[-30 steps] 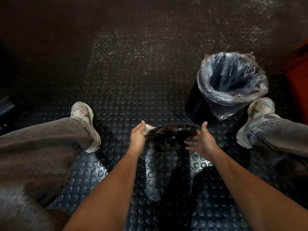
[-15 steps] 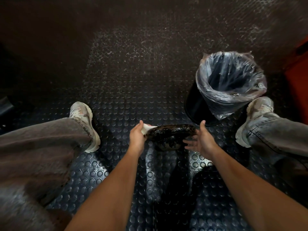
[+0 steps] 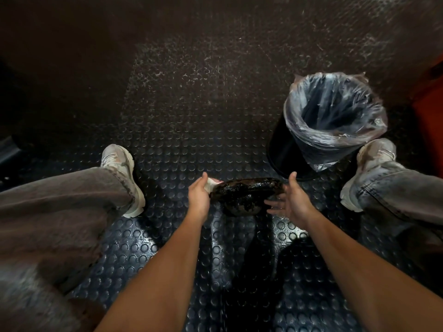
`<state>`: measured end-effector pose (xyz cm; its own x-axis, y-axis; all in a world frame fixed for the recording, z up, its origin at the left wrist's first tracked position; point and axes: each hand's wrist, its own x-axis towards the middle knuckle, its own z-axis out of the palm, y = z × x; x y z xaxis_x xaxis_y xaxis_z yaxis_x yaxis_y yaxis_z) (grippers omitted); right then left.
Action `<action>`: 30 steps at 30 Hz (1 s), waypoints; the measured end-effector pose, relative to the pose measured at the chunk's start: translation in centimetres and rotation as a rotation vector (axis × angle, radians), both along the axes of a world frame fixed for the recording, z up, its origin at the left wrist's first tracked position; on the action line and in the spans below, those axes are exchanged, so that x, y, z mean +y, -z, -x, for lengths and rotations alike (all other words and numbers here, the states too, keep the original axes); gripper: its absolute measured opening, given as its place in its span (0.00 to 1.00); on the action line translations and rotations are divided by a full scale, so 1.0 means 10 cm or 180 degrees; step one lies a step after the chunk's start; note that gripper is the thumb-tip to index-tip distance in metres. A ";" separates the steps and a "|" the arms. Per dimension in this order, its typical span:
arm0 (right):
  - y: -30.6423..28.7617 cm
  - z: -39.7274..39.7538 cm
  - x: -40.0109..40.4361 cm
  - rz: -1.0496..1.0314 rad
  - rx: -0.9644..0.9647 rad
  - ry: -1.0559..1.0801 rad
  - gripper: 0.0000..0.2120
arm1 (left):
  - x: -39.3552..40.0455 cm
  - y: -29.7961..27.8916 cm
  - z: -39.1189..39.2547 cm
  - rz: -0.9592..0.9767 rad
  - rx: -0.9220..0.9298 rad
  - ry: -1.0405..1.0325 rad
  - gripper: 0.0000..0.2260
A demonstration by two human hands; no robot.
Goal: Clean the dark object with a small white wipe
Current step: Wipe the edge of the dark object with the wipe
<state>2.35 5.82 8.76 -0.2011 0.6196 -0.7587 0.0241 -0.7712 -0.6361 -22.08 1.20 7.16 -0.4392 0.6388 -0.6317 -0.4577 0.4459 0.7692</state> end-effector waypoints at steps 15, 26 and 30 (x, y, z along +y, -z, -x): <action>-0.04 0.03 -0.01 0.0045 0.0083 0.0005 0.40 | 0.02 0.01 0.00 0.0151 -0.0243 -0.0310 0.19; 0.02 0.02 0.01 0.0071 -0.0014 0.0016 0.44 | 0.01 0.11 -0.05 0.0669 -0.0143 0.0150 0.20; 0.01 0.01 0.01 0.0047 0.0005 0.0031 0.42 | 0.01 0.00 -0.04 0.0303 -0.0210 -0.0325 0.19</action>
<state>2.22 5.89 8.68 -0.1963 0.6103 -0.7675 0.0157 -0.7807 -0.6247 -21.71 1.26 7.11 -0.4545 0.5288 -0.7169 -0.5525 0.4639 0.6925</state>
